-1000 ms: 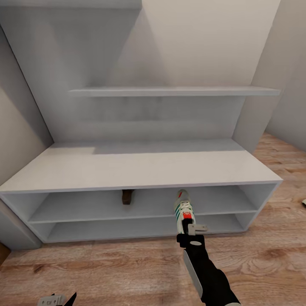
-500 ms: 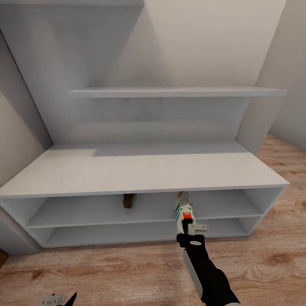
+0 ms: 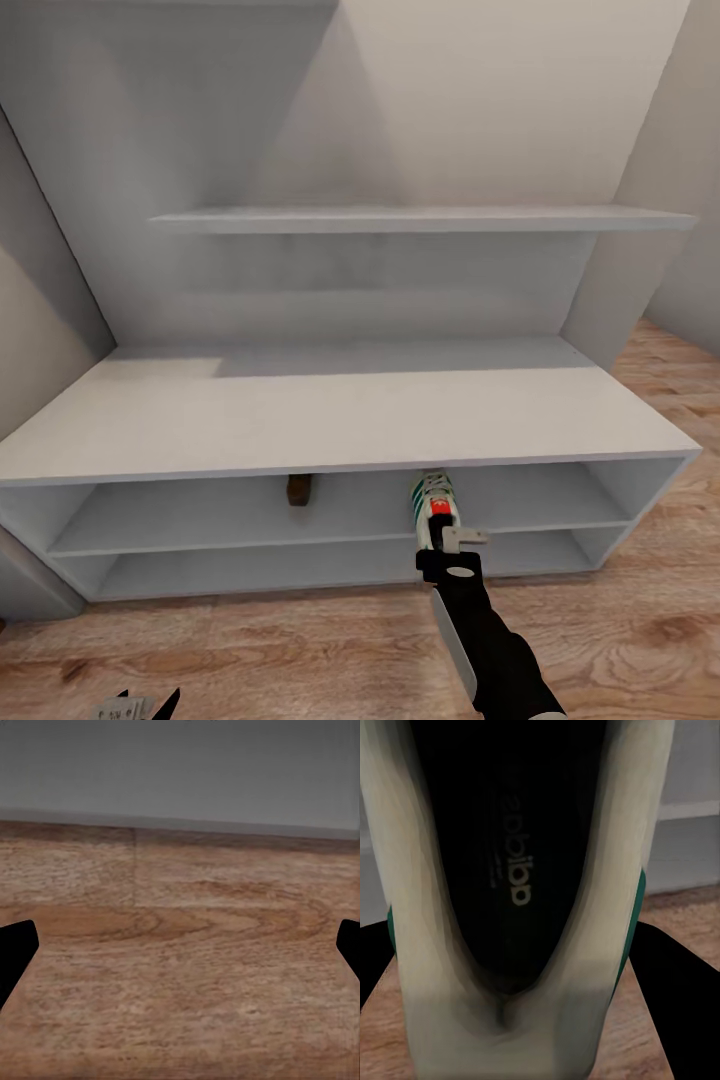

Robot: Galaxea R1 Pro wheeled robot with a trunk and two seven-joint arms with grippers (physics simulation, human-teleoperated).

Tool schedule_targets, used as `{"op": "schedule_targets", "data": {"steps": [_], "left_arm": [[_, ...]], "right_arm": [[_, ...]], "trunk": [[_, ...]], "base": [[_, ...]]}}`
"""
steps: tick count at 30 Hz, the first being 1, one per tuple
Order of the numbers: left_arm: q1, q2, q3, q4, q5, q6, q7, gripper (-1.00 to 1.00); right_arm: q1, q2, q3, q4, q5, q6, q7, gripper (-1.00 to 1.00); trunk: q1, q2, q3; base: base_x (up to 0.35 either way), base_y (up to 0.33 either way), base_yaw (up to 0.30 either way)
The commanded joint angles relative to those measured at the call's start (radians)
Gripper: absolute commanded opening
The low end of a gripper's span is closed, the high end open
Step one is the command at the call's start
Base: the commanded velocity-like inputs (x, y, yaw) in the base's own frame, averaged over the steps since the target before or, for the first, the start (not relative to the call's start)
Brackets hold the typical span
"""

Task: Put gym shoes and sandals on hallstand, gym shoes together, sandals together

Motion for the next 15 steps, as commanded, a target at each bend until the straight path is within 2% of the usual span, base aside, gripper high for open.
{"op": "schedule_targets", "data": {"steps": [1, 5, 11, 15], "left_arm": [[-0.001, 0.0, 0.005, 0.001, 0.003, 0.0, -0.01, 1.0], [-0.001, 0.0, 0.004, 0.002, 0.003, 0.0, -0.01, 1.0], [-0.001, 0.0, 0.004, 0.001, 0.002, 0.0, -0.01, 1.0], [-0.001, 0.0, 0.005, 0.002, 0.002, 0.0, -0.01, 1.0]], "right_arm": [[0.0, 0.0, 0.002, -0.001, -0.004, 0.005, -0.006, -1.0], [0.0, 0.0, 0.002, -0.001, -0.004, 0.005, -0.006, -1.0], [0.0, 0.0, 0.002, -0.002, -0.004, 0.005, -0.006, -1.0], [0.0, 0.0, 0.002, -0.002, -0.004, 0.005, -0.006, -1.0]], "trunk": [[0.0, 0.0, -0.001], [0.0, 0.0, -0.001], [0.0, 0.0, -0.001], [0.0, 0.0, -0.001]], "base": [[0.087, 0.0, 0.0], [0.065, -0.01, 0.0], [0.195, -0.096, 0.0], [0.073, -0.036, 0.0]]}}
